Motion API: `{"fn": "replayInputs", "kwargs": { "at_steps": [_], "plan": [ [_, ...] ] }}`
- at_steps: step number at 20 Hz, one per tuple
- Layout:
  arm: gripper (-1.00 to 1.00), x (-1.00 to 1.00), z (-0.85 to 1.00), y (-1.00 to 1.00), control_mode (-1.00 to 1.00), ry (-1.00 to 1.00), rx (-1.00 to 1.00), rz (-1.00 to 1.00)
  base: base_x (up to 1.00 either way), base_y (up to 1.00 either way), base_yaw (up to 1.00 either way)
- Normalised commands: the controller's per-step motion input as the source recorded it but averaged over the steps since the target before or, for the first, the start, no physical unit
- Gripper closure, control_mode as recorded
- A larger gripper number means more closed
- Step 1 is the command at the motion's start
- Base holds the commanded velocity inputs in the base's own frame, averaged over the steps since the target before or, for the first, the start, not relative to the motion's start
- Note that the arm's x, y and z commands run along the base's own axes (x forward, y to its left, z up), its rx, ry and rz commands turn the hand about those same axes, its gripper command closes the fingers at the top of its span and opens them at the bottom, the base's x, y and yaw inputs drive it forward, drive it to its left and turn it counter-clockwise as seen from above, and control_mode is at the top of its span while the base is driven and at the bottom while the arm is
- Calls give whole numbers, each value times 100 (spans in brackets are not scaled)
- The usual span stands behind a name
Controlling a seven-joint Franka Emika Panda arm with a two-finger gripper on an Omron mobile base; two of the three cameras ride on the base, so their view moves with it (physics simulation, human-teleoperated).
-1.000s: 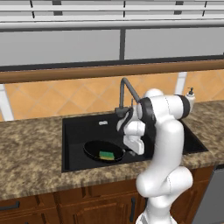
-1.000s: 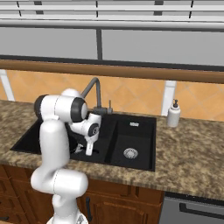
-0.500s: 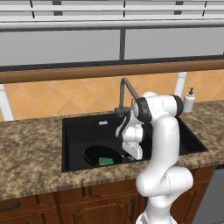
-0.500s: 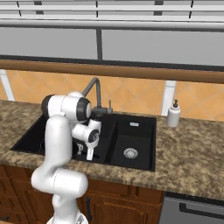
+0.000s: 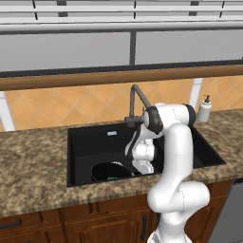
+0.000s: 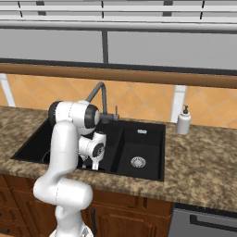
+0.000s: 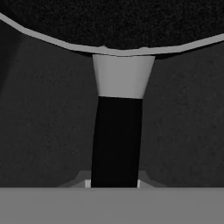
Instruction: Pick the pan and sponge and place them into the sink. Then turn on the water.
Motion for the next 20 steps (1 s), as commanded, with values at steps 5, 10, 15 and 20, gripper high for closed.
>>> {"fn": "replayInputs", "kwargs": {
  "at_steps": [5, 10, 15, 20],
  "plan": [
    [-100, 0, -20, 0, -100, 0, 0, 0, 0, 0, 0],
    [-100, 3, -6, -4, -100, 0, 0, 0, 0, 0, 0],
    [-100, 0, 0, -24, -100, 0, 0, -1, 0, 0, 0],
    [-100, -2, 28, -35, -100, 0, 0, -6, 0, 0, 0]
  ]
}}
